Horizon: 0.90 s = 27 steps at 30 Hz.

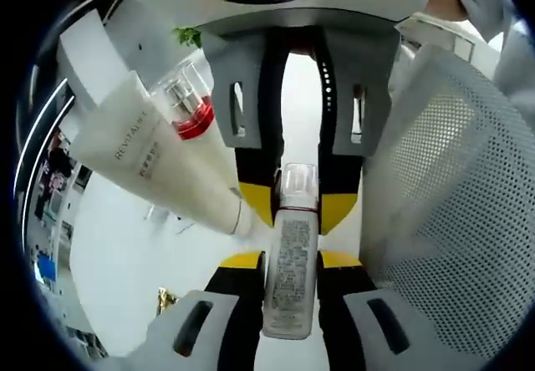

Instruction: Arrange the skincare products in the storage area until every visible bottle or jar stands upright without overlapping.

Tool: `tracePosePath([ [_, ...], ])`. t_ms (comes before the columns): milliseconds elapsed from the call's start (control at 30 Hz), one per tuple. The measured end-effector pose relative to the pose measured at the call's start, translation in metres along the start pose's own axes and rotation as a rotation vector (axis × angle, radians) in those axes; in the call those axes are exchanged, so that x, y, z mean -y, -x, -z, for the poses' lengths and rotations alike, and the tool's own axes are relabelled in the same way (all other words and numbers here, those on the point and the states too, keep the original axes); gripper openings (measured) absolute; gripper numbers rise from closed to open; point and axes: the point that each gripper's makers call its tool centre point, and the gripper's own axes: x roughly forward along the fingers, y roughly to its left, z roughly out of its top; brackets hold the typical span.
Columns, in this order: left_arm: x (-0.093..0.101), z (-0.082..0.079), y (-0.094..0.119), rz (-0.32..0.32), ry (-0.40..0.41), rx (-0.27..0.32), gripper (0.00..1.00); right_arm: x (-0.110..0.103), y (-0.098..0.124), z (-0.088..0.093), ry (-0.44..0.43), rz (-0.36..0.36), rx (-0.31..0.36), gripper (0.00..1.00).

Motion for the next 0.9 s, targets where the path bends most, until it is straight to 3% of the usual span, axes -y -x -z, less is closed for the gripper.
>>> tracePosePath([
  [233, 0.001, -0.001, 0.000, 0.009, -0.034, 0.001, 0.18, 0.000, 0.000, 0.000, 0.018, 0.005, 0.013, 0.19],
  [567, 0.001, -0.002, 0.004, 0.024, -0.002, 0.015, 0.17, 0.002, 0.000, -0.002, 0.001, 0.021, 0.083, 0.22],
  [667, 0.001, -0.003, 0.005, 0.034, 0.006, 0.023, 0.17, 0.006, 0.000, 0.007, 0.004, 0.052, 0.061, 0.27],
  [900, 0.003, -0.001, 0.008, 0.038, 0.009, 0.024, 0.17, 0.006, 0.004, 0.023, -0.070, 0.051, 0.076, 0.27],
])
